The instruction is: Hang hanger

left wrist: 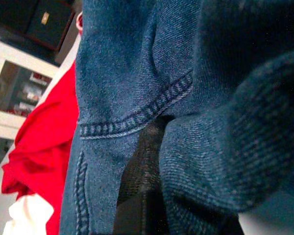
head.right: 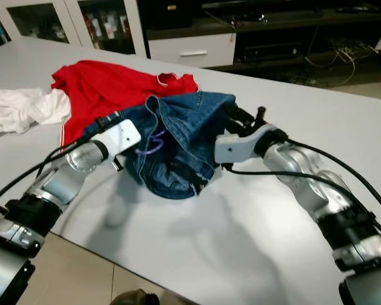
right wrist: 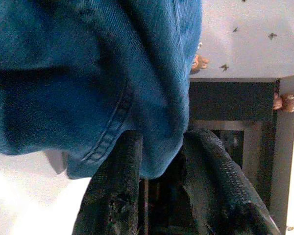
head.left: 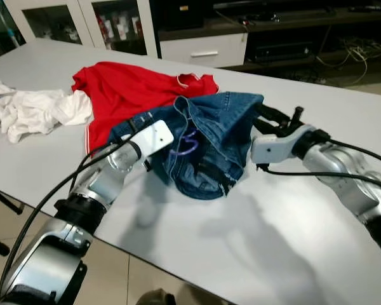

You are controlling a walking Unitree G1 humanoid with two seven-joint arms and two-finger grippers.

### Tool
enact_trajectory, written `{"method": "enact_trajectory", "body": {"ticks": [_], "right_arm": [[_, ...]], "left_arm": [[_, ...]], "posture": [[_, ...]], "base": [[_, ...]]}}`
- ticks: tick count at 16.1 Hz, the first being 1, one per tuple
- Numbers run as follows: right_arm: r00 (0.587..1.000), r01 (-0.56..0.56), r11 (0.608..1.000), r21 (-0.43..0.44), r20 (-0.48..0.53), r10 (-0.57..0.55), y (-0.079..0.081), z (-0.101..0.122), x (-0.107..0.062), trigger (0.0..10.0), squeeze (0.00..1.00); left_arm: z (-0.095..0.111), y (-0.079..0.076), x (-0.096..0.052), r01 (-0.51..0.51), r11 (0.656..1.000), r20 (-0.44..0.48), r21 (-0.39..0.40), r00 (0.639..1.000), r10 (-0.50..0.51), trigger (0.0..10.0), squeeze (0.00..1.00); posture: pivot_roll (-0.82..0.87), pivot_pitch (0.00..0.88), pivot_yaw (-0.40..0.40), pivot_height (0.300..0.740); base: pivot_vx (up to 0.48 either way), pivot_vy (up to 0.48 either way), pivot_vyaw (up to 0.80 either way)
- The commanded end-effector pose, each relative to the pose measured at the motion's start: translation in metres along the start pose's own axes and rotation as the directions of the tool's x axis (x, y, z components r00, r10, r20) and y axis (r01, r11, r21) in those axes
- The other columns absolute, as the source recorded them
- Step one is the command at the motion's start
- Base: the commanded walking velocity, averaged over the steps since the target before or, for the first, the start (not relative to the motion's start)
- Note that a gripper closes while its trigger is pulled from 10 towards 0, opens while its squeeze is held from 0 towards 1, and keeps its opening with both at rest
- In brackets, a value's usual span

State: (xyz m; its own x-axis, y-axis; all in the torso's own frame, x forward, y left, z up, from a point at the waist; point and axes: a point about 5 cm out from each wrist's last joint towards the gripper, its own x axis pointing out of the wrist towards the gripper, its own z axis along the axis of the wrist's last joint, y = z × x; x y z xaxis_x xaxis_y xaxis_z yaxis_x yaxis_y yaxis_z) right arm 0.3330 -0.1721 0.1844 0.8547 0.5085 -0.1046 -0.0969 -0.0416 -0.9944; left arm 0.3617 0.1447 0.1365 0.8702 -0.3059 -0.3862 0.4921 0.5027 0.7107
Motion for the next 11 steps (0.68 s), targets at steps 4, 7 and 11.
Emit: {"method": "enact_trajectory", "body": {"ticks": [4,7,11], "right_arm": [[0.997,-0.018,0.997,-0.071,0.069,0.023,0.001,0.013,0.012,10.0,0.04],[0.993,-0.051,0.993,-0.108,0.105,0.062,0.008,0.022,0.025,10.0,0.05],[0.993,-0.066,0.991,-0.115,0.088,0.076,0.012,0.030,0.042,10.0,0.04]], "left_arm": [[0.009,0.000,-0.001,0.003,0.999,0.038,0.040,0.999,-0.004,10.0,0.00],[0.014,0.001,0.000,-0.010,0.999,0.053,0.041,0.999,0.008,10.0,0.00],[0.020,0.003,0.000,-0.029,0.998,0.082,0.054,0.996,0.024,10.0,0.00]], "posture": [[-0.06,0.000,0.080,0.740],[-0.06,0.000,0.075,0.740],[-0.05,0.000,0.073,0.740]], "base": [[0.000,0.000,0.00],[0.000,0.000,0.00],[0.000,0.000,0.00]]}}
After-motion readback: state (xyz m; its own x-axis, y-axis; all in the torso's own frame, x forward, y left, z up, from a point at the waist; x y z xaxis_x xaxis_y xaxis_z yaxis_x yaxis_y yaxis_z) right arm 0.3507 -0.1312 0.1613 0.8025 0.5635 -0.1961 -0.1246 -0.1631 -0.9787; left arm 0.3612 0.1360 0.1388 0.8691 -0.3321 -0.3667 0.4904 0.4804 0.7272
